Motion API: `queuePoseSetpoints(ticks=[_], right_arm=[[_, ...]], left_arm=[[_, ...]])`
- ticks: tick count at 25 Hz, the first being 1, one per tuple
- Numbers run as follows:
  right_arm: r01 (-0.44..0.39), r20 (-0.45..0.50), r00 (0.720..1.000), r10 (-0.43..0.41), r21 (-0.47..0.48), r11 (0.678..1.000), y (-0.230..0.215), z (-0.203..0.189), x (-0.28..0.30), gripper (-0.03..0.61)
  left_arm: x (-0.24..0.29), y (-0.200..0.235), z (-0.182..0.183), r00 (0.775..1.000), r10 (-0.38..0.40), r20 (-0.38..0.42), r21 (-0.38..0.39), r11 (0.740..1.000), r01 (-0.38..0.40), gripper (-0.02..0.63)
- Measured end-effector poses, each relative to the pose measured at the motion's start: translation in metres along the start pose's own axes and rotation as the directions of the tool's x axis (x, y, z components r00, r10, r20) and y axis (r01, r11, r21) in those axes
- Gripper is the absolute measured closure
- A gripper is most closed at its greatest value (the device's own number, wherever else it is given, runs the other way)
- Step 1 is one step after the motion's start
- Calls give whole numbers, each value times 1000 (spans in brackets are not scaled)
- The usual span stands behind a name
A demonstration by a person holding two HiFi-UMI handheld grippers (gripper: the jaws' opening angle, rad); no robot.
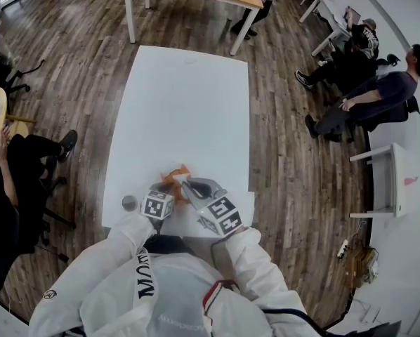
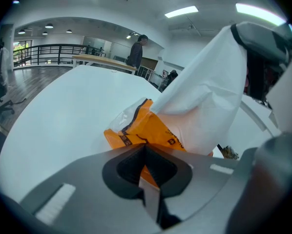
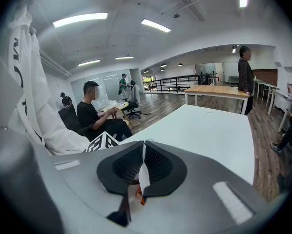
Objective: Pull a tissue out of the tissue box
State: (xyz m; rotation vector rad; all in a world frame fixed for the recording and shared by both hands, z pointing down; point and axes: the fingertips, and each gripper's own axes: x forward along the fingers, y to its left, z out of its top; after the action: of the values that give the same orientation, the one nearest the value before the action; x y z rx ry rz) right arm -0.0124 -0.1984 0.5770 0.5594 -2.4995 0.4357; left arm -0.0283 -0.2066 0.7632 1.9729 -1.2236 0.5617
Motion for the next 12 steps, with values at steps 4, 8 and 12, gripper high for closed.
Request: queuePoseSetpoints(ticks=[4, 8, 12], right_arm=[[-3, 13, 1000, 3, -2, 1000, 2, 6, -5, 574], [-5, 36, 999, 4, 4, 1000, 3, 10, -9, 574], [-7, 65, 998, 6, 15, 1000, 4, 17, -15, 574]], left_arm=[[0, 0, -1, 1000, 3, -2, -8, 1000, -3, 614], [-2, -3, 1, 1000, 0, 0, -9, 1000, 0, 614], [-1, -1, -1, 1000, 7, -8, -7, 1000, -8, 614]])
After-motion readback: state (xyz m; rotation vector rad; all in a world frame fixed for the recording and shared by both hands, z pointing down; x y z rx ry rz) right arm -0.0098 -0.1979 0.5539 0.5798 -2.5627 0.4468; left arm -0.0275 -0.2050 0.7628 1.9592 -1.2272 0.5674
